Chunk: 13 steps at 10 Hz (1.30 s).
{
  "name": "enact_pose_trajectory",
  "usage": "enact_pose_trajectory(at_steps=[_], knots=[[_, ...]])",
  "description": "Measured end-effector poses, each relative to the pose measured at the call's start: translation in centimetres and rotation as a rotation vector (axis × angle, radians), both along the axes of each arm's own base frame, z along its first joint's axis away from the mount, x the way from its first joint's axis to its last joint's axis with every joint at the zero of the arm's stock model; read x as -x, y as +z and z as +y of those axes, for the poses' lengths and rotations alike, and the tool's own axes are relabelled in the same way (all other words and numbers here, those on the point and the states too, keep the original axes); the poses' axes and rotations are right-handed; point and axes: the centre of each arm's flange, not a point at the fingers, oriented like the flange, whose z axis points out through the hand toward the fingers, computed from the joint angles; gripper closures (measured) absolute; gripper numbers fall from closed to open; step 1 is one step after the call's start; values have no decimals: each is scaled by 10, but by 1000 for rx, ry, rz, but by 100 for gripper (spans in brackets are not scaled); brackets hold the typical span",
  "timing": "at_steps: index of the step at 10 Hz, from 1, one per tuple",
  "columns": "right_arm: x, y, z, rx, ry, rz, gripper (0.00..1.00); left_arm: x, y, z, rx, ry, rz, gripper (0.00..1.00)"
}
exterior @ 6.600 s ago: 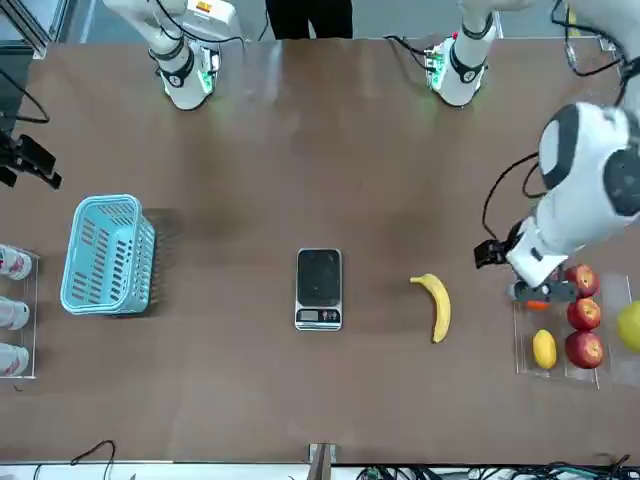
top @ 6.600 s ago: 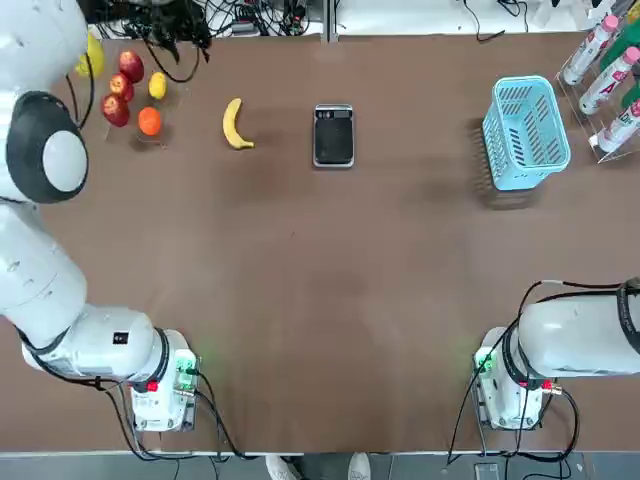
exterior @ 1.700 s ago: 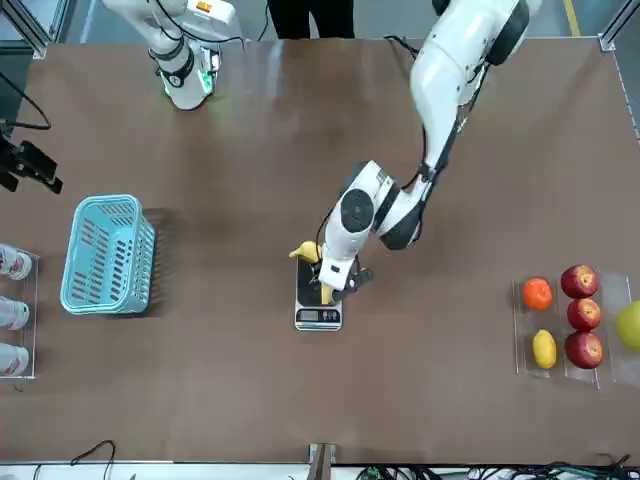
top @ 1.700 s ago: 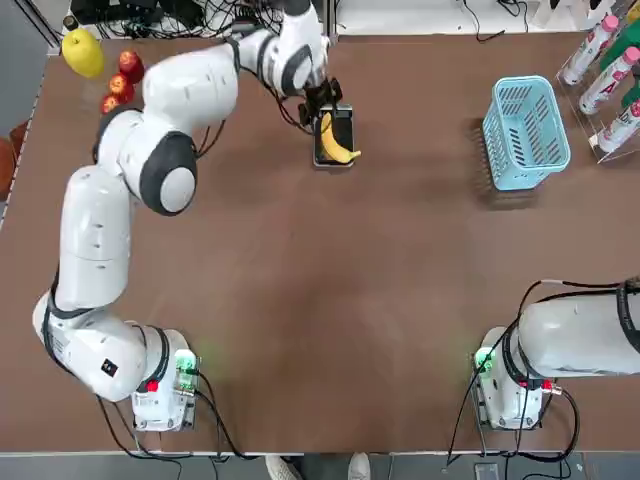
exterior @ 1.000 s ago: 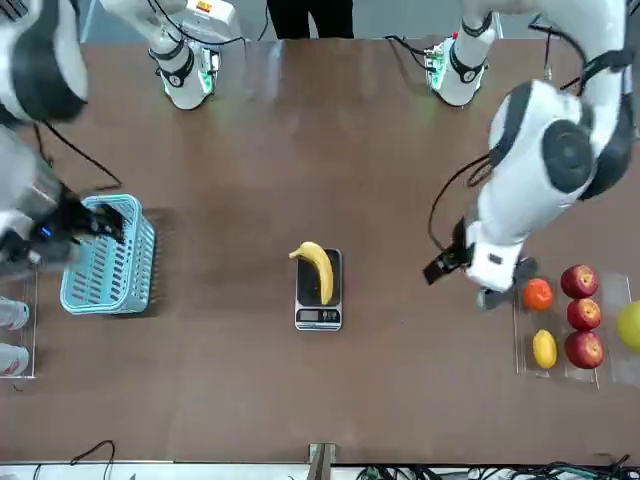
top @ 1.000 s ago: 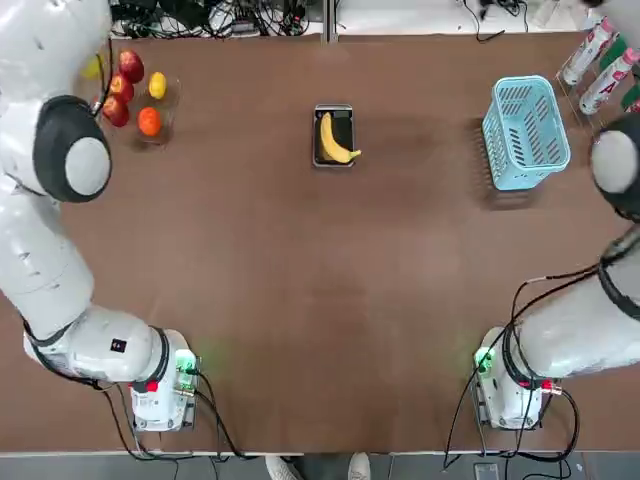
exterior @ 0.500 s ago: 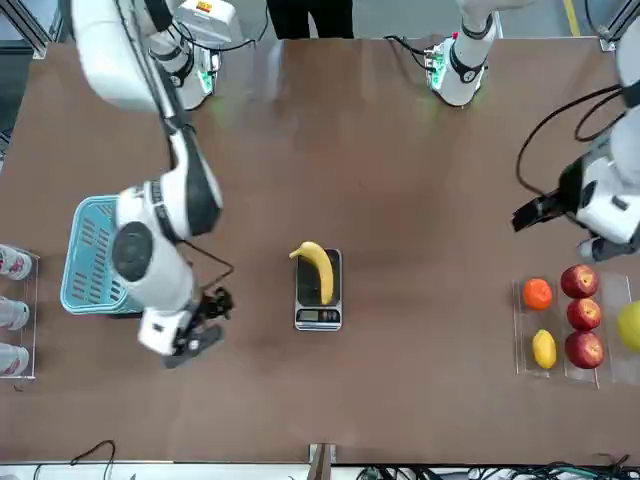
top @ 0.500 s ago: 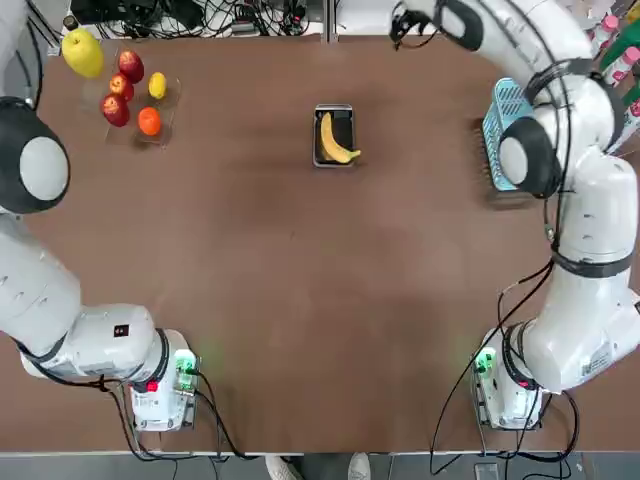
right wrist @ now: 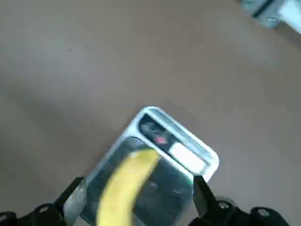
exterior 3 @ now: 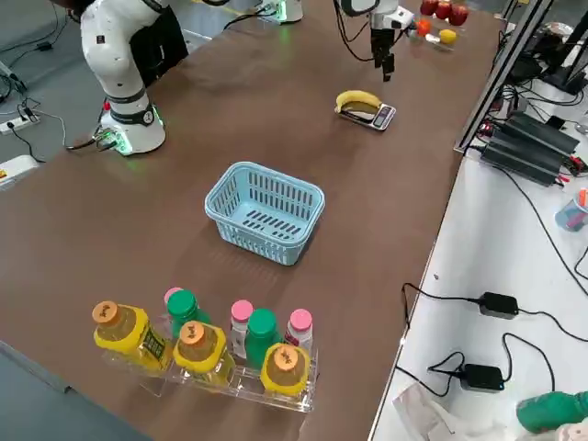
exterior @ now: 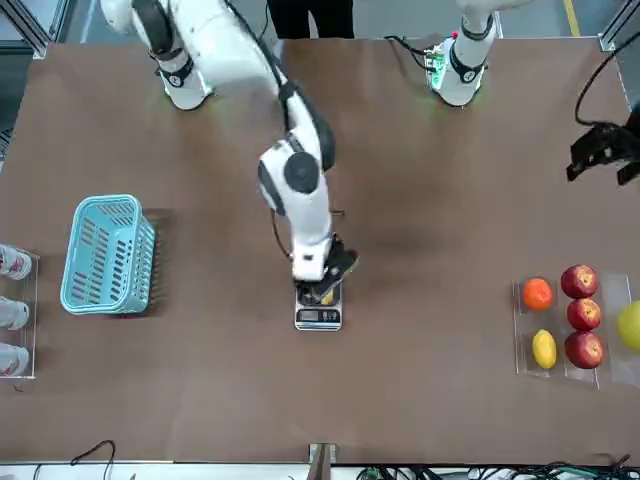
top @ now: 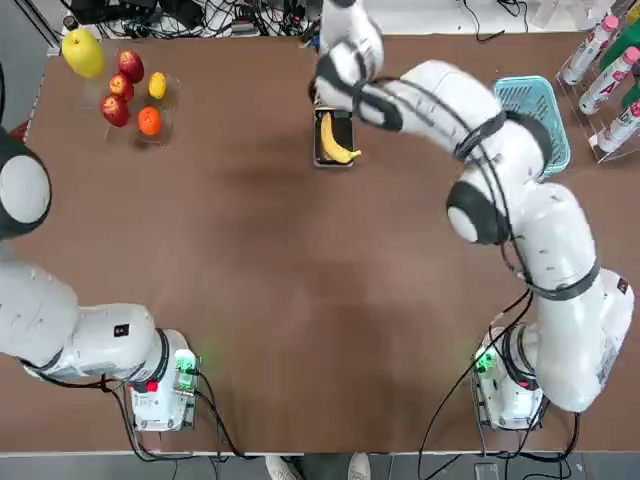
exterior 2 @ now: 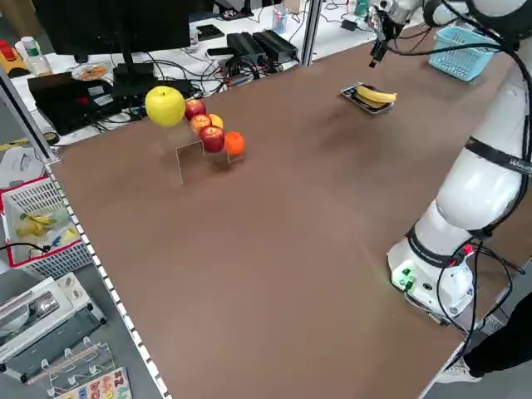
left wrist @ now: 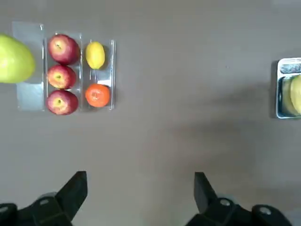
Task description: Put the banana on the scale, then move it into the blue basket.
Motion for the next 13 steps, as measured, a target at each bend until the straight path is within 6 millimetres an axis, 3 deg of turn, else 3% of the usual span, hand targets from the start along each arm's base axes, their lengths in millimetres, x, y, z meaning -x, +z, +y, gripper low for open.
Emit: enact_pose_trajectory(at_steps=[1,3,4,9,13], knots=[[7,-23,8,17,14,0,0,7,6,-1,-1,8,-3,0],[14,-74,4,52,19,6,0,6,-1,-3,0,16,13,0],[17,-88,1,58,19,6,0,3,-7,-7,0,15,24,0],[21,-81,2,28,3,21,0,-4,-20,-11,8,56,44,0],[39,-105,-2,59,8,73,0,-5,-19,-9,15,61,42,0]])
